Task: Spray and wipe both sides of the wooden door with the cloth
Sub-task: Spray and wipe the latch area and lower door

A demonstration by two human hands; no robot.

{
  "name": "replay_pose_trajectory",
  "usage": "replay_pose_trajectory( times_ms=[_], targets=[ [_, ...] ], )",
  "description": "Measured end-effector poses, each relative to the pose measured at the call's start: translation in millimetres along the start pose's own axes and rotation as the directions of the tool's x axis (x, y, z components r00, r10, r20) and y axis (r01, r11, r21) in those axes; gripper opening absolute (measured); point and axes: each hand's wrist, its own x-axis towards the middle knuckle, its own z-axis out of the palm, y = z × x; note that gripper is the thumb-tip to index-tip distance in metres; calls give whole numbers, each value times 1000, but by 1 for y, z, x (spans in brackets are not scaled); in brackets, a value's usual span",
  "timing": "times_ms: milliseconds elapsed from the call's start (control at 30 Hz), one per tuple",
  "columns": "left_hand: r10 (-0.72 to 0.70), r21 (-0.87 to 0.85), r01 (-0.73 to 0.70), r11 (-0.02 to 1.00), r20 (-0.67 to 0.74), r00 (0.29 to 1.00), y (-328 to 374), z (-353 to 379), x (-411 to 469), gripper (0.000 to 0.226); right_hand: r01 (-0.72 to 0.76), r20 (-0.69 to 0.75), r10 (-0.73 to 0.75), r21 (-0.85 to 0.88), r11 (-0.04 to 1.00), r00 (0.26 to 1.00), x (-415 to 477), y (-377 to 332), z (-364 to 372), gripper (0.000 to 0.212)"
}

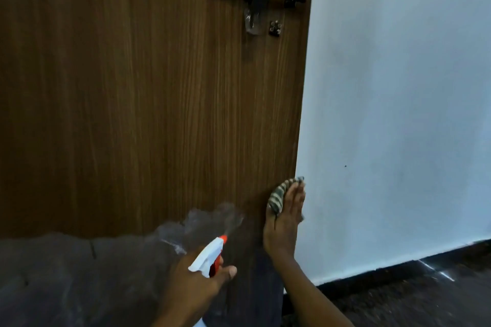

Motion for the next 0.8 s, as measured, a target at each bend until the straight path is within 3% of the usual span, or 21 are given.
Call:
replay_pose_trajectory(
  times_ms=[33, 100, 167, 200, 267, 333, 400, 467, 500, 567, 667, 733, 800],
  targets=[
    [-10, 5, 10, 1000, -17, 1000, -2, 0, 0, 71, 28, 5, -28, -60, 998, 1000, 2, -11, 5, 72],
    [-20, -44, 17, 999, -72, 997, -9, 2, -2, 65, 223, 76, -213, -172, 959, 974, -12, -19, 15, 77],
    [19, -89, -29, 996, -116, 993, -15, 4, -7, 61, 451, 180, -418, -224, 864, 890, -43, 6, 24, 82],
    [27, -114, -41, 993, -124, 992, -19, 5, -8, 61, 496, 207, -455, -239, 835, 866, -58, 26, 24, 85],
    [49, -113, -62, 992, -114, 992, -23, 1, -12, 62, 419, 189, -380, -252, 873, 905, -75, 58, 18, 89],
    [23, -126, -35, 991, -96, 995, -27, -6, -16, 54, 211, 106, -191, -226, 951, 976, -68, 59, 17, 87],
    [-55, -260, 22, 965, -118, 991, -33, -17, -20, 34, -10, 24, 15, -175, 985, 1000, -52, 32, 24, 81],
    [-90, -355, 29, 934, -156, 984, -39, -23, -22, 32, -85, -49, 79, -137, 987, 996, -35, -6, 27, 75],
    [-75, -358, 6, 934, -179, 981, -42, -27, -24, 36, -42, -56, 34, -139, 989, 998, -31, -22, 31, 75],
    [-15, -329, -65, 942, -233, 972, -45, -35, -29, 40, 194, 23, -193, -186, 963, 981, -40, -40, 45, 79],
    [91, -217, -156, 964, -284, 955, -48, -46, -35, 49, 578, 246, -526, -267, 771, 814, -93, -21, 66, 91],
    [58, -242, -132, 961, -289, 955, -54, -50, -41, 43, 661, 312, -584, -295, 690, 749, -112, 11, 60, 87],
    [-25, -357, -80, 931, -280, 960, -63, -52, -47, 37, 625, 313, -543, -330, 708, 779, -110, 25, 48, 87]
  ],
)
